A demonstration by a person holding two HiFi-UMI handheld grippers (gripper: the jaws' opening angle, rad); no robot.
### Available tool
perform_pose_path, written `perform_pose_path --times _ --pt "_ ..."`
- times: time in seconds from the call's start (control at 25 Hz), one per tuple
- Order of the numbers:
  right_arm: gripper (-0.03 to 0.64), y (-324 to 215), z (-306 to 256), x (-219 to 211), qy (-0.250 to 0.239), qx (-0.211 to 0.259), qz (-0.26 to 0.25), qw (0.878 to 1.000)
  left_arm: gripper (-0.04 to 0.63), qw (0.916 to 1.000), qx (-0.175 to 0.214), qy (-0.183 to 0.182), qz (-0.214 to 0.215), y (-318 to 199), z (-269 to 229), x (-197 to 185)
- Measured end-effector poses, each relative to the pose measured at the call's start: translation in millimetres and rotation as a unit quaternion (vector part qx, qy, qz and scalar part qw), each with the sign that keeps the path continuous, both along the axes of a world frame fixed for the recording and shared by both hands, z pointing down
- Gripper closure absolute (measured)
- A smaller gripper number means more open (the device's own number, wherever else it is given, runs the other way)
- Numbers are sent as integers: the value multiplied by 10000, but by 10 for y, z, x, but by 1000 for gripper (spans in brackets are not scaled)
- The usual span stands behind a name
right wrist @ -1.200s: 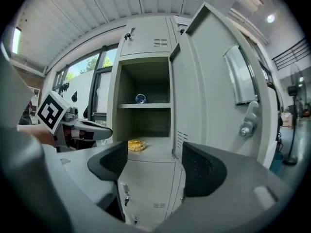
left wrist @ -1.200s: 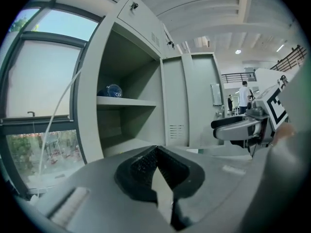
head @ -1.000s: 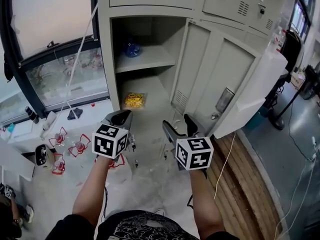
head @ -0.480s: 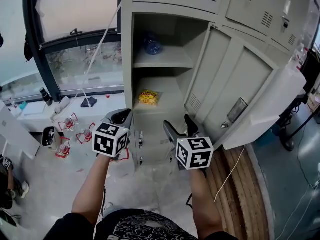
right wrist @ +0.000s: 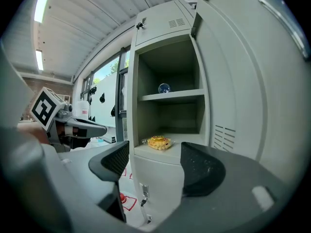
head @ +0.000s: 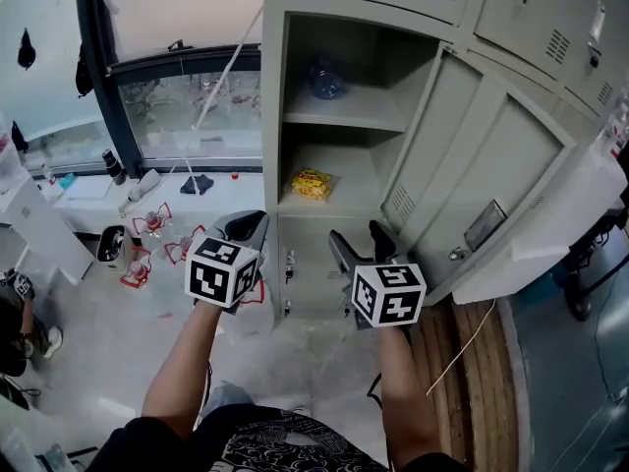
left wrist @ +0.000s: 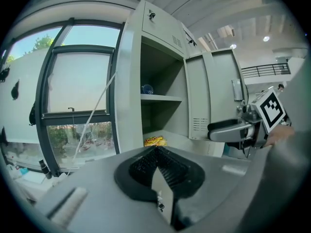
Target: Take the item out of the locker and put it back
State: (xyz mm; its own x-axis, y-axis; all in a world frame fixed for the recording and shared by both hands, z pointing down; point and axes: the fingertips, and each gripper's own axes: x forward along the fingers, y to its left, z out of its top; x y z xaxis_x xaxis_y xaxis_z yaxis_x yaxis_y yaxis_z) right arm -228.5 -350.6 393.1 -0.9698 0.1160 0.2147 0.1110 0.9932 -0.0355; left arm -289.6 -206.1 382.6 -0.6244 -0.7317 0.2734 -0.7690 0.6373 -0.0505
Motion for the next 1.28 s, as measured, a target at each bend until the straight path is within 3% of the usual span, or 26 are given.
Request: perform_pose_path --times 0.28,0.8,1.28 --pt "293 123 127 -237 91 -56 -114 9999 595 10000 8 -42 -85 114 -20 -185" --pt "353 125 360 -823 380 -16 185 9991 595 9999 114 -27 38 178 -30 -757" --pt "408 107 530 -1152 602 -47 450 9972 595 9997 61 -10 223 265 -9 -975"
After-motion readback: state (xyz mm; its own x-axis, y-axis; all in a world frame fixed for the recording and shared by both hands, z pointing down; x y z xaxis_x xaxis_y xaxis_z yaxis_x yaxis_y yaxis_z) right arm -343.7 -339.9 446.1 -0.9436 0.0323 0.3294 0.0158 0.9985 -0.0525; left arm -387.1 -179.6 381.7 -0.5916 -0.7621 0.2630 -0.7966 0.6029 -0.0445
